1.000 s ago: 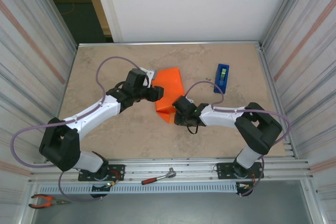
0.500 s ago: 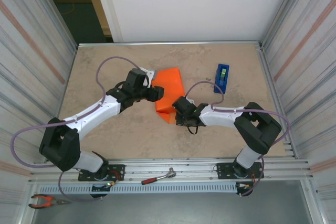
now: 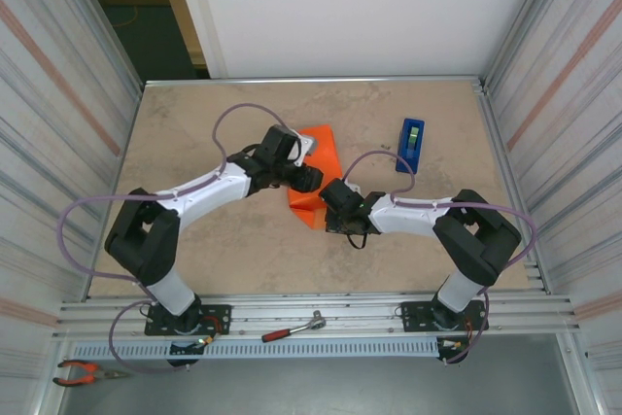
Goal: Wrap the gift box in paper
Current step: Fifth fold the wrapping paper around the gift box.
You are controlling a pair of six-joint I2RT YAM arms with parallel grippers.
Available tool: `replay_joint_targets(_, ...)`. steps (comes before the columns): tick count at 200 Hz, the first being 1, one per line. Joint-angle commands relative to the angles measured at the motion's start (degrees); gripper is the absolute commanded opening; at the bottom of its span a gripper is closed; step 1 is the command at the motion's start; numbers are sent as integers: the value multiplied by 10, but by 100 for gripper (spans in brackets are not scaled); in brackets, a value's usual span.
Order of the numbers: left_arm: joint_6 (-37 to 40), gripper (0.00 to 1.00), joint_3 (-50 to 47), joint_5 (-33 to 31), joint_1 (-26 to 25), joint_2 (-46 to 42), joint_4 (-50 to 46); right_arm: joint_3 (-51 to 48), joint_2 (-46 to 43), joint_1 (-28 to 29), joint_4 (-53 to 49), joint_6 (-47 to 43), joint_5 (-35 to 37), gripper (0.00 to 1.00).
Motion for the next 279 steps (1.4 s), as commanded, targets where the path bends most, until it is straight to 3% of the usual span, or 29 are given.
replay_joint_targets(1, 20, 51, 16, -6, -9, 14, -26, -2, 20, 6, 7, 18, -4, 12)
replay_joint_targets(66, 28, 51, 8, -32, -17, 31, -36, -1, 21, 6, 10, 17, -8, 11)
replay_joint_targets(130, 11, 55, 33, -32, -3, -25, -51, 10, 22, 5, 3, 14, -8, 3)
replay_joint_targets(235, -40, 56, -138, -17, 8, -154, -46, 19, -40, -7, -18, 5, -12, 0)
replay_joint_targets(279, -57, 56, -193, -10, -11, -180, -27, 26, -54, -14, -23, 4, -18, 0)
